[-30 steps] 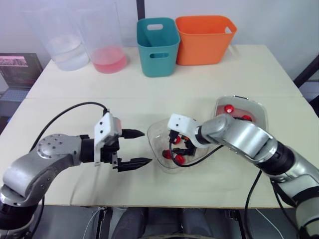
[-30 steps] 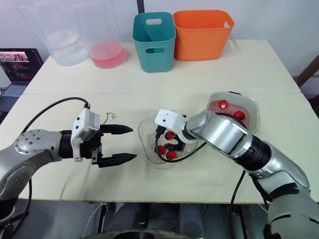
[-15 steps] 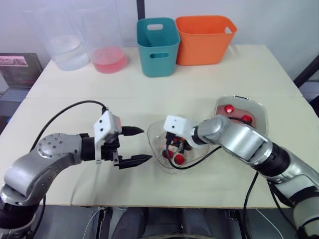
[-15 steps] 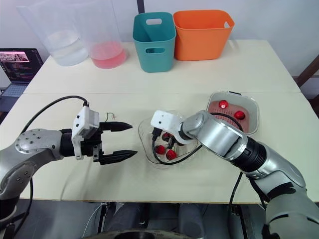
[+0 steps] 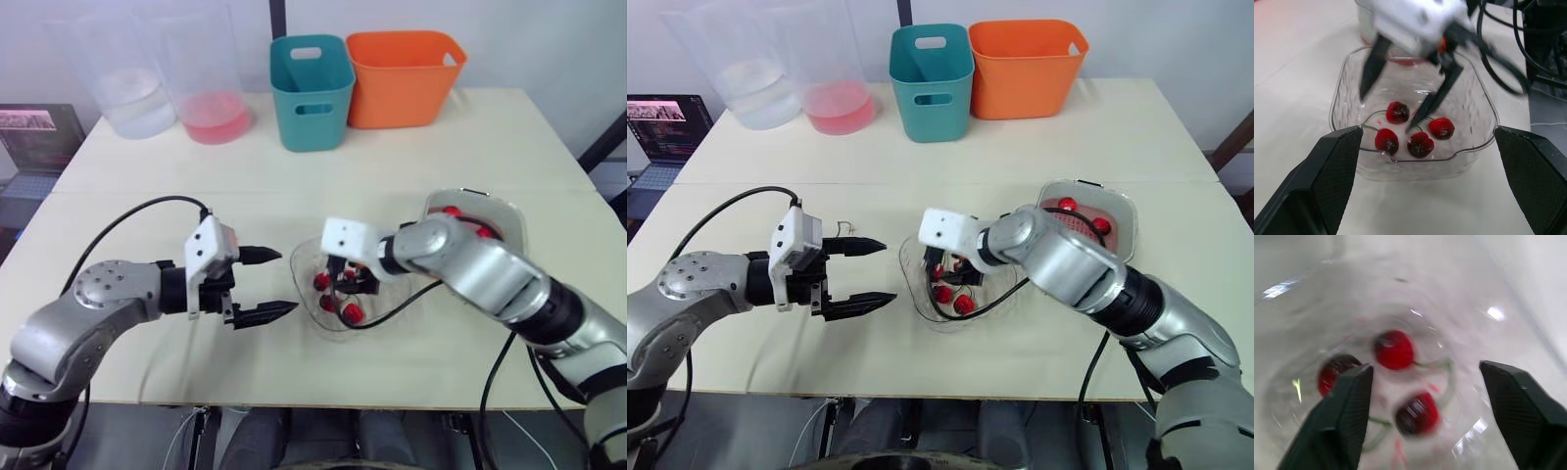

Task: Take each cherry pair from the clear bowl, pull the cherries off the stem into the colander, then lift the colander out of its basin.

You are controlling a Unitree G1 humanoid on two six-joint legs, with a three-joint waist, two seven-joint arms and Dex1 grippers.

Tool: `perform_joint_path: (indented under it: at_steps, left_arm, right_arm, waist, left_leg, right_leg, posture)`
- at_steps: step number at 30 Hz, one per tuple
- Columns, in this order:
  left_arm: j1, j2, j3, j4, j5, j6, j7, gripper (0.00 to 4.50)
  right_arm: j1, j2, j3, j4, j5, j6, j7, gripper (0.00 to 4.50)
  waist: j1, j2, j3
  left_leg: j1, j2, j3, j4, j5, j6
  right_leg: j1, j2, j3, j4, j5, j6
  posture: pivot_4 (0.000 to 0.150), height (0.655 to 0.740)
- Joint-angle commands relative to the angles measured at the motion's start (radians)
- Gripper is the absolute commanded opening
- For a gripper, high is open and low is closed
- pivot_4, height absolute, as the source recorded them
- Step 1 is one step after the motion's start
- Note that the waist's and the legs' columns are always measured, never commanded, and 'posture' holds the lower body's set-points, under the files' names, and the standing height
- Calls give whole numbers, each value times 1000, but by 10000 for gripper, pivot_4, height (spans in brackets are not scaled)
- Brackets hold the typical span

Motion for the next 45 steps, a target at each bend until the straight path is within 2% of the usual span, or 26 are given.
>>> perform_joint_path:
  at_steps: [1, 9, 23, 28, 29, 30, 34, 36, 40, 45]
  left_arm:
    - [-14, 35, 13, -10, 1, -6, -31, 45000]
    - [-24, 60, 11, 14, 39, -31, -59, 45000]
    - [-31, 34, 0, 8, 46, -37, -50, 45000]
    - [-28, 27, 0, 9, 54, -42, -52, 45000]
    - [-27, 27, 1, 11, 56, -43, -53, 45000]
    - [-27, 26, 2, 13, 59, -45, -55, 45000]
    - [-27, 31, 19, 40, 70, -53, -63, 45000]
    - [-40, 31, 47, 72, 54, -48, -65, 45000]
    - [-134, 29, 113, 180, -17, -12, -80, 45000]
    - [-310, 2, 119, 305, -78, 32, -103, 45000]
  right_arm:
    - [3, 28, -116, -33, 79, 135, 13, 34073]
    - [37, 70, -97, -10, 85, 201, -50, 34073]
    - [28, 63, 64, 65, -3, 93, -107, 34073]
    - [28, 70, 72, 83, -24, 72, -109, 11444]
    - [27, 72, 68, 82, -25, 72, -108, 7516]
    - [27, 73, 62, 78, -24, 73, -108, 5848]
    - [32, 63, 6, 26, -3, 83, -102, 5848]
    - [39, 15, -32, -28, 11, 46, -68, 5848]
    - [116, -155, -199, -120, 16, -297, 97, 5848]
    - [176, -206, -330, -111, -14, -547, 167, 5848]
  waist:
    - [0, 0, 0]
    - [2, 0, 0]
    - [1, 0, 0]
    - [1, 0, 0]
    - [1, 0, 0]
    - [1, 0, 0]
    - [1, 0, 0]
    - [2, 0, 0]
    - [12, -1, 1]
    - [-2, -1, 1]
  left_leg:
    - [0, 0, 0, 0, 0, 0]
    - [0, 0, 0, 0, -1, 1]
    - [0, 0, 0, 0, 0, 0]
    - [0, 0, 0, 0, 0, 0]
    - [0, 0, 0, 0, 0, 0]
    - [0, 0, 0, 0, 0, 0]
    - [0, 0, 0, 0, 0, 0]
    - [0, 0, 0, 0, 0, 0]
    - [-1, -1, -1, 0, -1, 2]
    - [0, 0, -1, 1, -1, 2]
  right_leg:
    - [0, 0, 0, 0, 0, 0]
    - [0, 0, 0, 0, 0, 0]
    - [-1, 0, 0, 0, 0, 0]
    - [-1, 0, 0, 0, 0, 0]
    - [-1, 0, 0, 0, 0, 0]
    - [-1, 0, 0, 0, 0, 0]
    - [-1, 0, 0, 0, 0, 0]
    - [-1, 0, 0, 0, 0, 0]
    - [0, -1, -1, -1, 0, 0]
    - [3, 0, -3, -1, 0, 1]
  posture:
    - [1500, 7400]
    - [1500, 7400]
    - [1500, 7400]
    - [1500, 7400]
    - [1500, 7400]
    - [1500, 7400]
    - [1500, 7400]
    - [1500, 7400]
    - [1500, 7400]
    - [1500, 7400]
